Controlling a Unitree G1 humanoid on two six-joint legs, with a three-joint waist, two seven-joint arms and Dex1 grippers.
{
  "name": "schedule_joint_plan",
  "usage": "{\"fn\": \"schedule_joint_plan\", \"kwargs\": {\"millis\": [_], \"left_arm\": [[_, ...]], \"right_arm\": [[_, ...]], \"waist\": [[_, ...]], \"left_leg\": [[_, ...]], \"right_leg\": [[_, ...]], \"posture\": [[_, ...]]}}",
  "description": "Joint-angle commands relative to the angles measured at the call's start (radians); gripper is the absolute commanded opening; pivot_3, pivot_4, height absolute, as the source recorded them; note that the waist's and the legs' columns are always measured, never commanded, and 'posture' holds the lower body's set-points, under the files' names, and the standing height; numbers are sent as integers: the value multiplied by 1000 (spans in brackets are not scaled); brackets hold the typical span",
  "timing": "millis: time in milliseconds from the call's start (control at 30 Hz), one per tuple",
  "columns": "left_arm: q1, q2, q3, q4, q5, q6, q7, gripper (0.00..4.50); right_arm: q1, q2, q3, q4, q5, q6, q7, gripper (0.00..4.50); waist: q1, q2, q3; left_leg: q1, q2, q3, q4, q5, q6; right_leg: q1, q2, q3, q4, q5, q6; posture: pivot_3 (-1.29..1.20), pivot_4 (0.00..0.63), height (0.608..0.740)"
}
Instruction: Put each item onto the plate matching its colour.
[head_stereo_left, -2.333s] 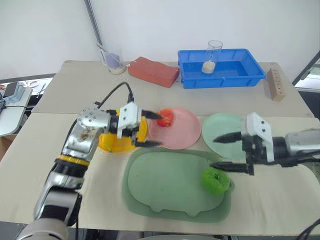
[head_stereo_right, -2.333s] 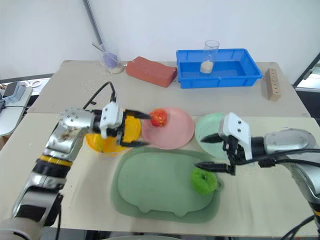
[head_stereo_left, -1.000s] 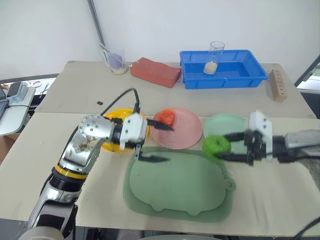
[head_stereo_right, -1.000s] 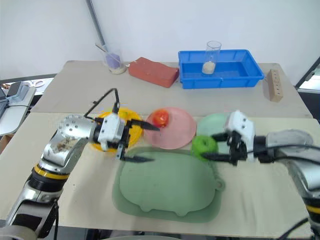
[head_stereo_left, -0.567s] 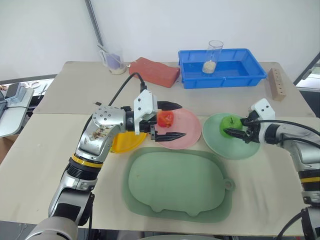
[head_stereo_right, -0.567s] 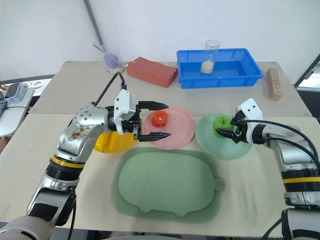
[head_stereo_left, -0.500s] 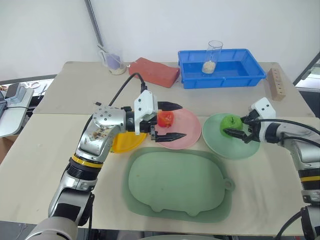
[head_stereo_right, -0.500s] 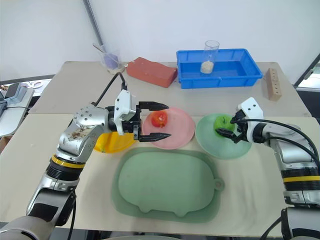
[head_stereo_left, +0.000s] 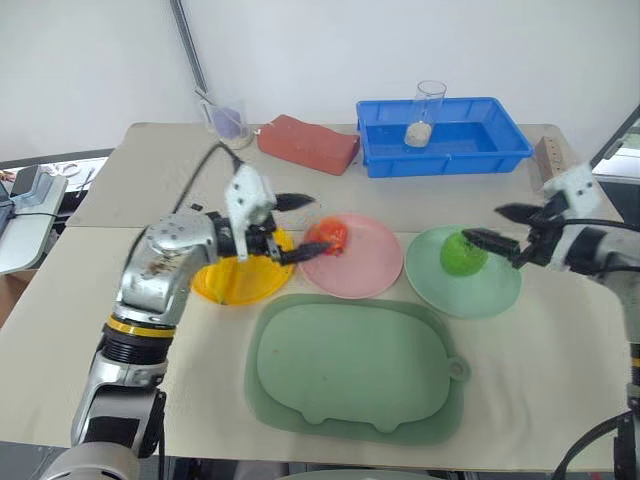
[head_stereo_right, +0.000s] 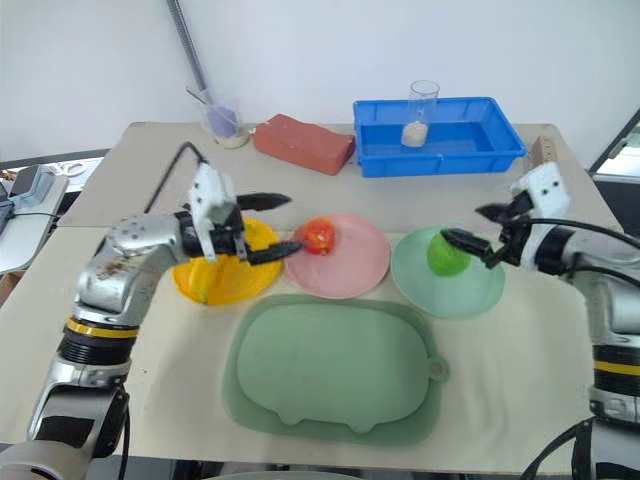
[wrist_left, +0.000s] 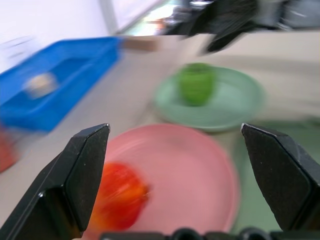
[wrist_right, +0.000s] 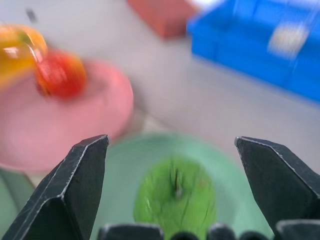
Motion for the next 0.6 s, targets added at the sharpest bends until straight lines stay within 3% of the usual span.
{"fn": "schedule_joint_plan", "kwargs": {"millis": [33,233,400,600], "left_arm": [[-2,29,179,71,24,0,203,4500],[120,109,381,382,147,-219,456,4500],[221,114,436,524,183,-342,551,4500],[246,56,430,591,188,-413,644,4500]], "right_arm": [[29,34,-132,-16,-3,-29,-125,4465],[132,110,-171,199,-250,-404,-391,4465],[108,141,-152,449,-328,-634,-505,4465],[37,203,-139,643,-352,-745,-636,4465]], "waist": [[0,0,0],[-3,1,-3],[1,-1,-2],[3,-2,-2]], "left_leg": [[0,0,0,0,0,0],[2,0,1,-2,0,0],[3,0,3,-3,1,-2],[6,0,3,-6,1,-3]], "right_leg": [[0,0,0,0,0,0],[-1,-1,1,-1,0,0],[-1,-1,1,0,0,0],[0,-1,1,-1,0,-1]], "posture": [[0,150,740],[0,150,740],[0,150,740],[0,150,740]]}}
